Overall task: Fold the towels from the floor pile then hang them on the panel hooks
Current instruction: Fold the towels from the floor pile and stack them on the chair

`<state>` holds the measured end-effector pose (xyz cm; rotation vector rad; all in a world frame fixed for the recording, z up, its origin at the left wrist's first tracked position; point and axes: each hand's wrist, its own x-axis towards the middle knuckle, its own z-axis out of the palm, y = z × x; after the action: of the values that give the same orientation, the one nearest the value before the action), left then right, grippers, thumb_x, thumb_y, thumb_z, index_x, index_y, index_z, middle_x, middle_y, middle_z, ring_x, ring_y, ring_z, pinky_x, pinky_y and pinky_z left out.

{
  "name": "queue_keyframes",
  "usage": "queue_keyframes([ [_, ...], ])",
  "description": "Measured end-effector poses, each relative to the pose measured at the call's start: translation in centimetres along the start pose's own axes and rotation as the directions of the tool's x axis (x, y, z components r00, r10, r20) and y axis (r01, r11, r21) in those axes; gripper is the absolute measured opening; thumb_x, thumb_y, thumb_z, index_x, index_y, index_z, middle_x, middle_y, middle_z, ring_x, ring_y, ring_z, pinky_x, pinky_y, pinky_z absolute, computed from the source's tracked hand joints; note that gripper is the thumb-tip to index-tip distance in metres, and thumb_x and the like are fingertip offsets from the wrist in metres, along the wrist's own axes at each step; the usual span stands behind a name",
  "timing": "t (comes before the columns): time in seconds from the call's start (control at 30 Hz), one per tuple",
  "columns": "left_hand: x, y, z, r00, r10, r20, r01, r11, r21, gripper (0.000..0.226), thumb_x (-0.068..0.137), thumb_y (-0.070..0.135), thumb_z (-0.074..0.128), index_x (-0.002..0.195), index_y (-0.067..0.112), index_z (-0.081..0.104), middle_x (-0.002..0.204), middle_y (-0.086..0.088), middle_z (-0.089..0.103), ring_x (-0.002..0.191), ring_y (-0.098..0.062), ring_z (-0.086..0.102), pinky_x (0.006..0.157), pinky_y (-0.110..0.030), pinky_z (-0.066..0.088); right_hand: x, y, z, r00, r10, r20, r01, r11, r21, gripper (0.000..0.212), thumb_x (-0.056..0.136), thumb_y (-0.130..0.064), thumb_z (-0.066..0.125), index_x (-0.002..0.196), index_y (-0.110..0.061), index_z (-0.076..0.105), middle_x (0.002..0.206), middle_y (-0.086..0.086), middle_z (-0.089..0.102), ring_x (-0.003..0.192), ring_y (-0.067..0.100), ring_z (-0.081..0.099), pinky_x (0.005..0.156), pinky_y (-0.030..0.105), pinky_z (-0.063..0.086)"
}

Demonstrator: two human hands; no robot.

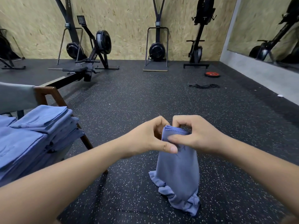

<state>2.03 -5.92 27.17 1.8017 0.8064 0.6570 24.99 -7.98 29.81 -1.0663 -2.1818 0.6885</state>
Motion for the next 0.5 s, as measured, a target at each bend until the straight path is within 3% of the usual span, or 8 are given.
queue_keyframes([
  [0.07,0.2,-0.9,0.3,0.996,-0.044,0.072,0.045,0.999,-0.005,0.053,0.079,0.013,0.094,0.124,0.015,0.066,0.120,-0.010,0.077,0.113,-0.023,0.072,0.105,-0.046,0.055,0.0,-0.3,-0.6,0.999,-0.012,-0.036,0.013,1.000,0.019,0.029,0.085,-0.022,0.080,0.073,-0.015,0.055,0.065,-0.004,0.053,0.065,0.004,0.046,0.060,0.028,0.036],
  [0.13,0.4,-1.6,0.4,0.993,-0.072,0.093,0.065,0.995,0.075,0.044,0.086,0.012,0.090,0.125,0.017,0.070,0.124,-0.010,0.078,0.121,-0.029,0.072,0.109,-0.056,0.053,0.1,-0.5,-1.2,0.997,-0.024,-0.080,0.027,0.999,0.036,0.027,0.085,-0.024,0.078,0.073,-0.015,0.055,0.066,0.000,0.055,0.065,0.007,0.047,0.061,0.031,0.038],
  [0.23,0.6,-2.7,0.1,0.984,-0.146,0.104,0.121,0.968,0.219,0.036,0.089,0.033,0.088,0.120,0.020,0.076,0.119,-0.002,0.080,0.119,-0.026,0.073,0.105,-0.055,0.055,0.1,-0.6,-1.8,0.992,-0.018,-0.125,0.029,0.996,0.085,0.030,0.089,-0.024,0.079,0.076,-0.011,0.055,0.068,0.009,0.058,0.065,0.011,0.049,0.063,0.035,0.038],
  [0.33,0.5,-3.3,-0.5,0.981,-0.178,0.076,0.147,0.941,0.305,0.047,0.081,0.053,0.086,0.116,0.024,0.075,0.115,0.003,0.080,0.114,-0.026,0.075,0.101,-0.055,0.058,-0.2,-0.3,-2.6,0.988,0.017,-0.154,0.002,0.992,0.125,0.031,0.094,-0.018,0.083,0.080,-0.009,0.057,0.065,-0.002,0.059,0.064,0.007,0.049,0.060,0.026,0.037],
  [0.4,0.4,-3.4,-0.9,0.987,-0.152,0.055,0.129,0.947,0.294,0.038,0.085,0.043,0.085,0.116,0.025,0.073,0.115,0.001,0.079,0.115,-0.028,0.073,0.100,-0.057,0.057,-0.5,-0.2,-3.0,0.986,0.036,-0.163,-0.014,0.991,0.135,0.026,0.095,-0.017,0.081,0.084,-0.008,0.059,0.067,-0.007,0.063,0.064,0.005,0.052,0.061,0.022,0.039],
  [0.5,0.4,-3.1,-1.7,0.990,-0.139,0.028,0.130,0.970,0.205,0.028,0.089,0.025,0.082,0.115,0.021,0.072,0.117,-0.007,0.078,0.116,-0.030,0.073,0.100,-0.060,0.057,-0.8,-0.2,-3.7,0.982,0.066,-0.177,-0.038,0.986,0.160,0.020,0.097,-0.020,0.079,0.094,-0.010,0.062,0.080,0.001,0.076,0.072,0.009,0.062,0.067,0.027,0.046],
])
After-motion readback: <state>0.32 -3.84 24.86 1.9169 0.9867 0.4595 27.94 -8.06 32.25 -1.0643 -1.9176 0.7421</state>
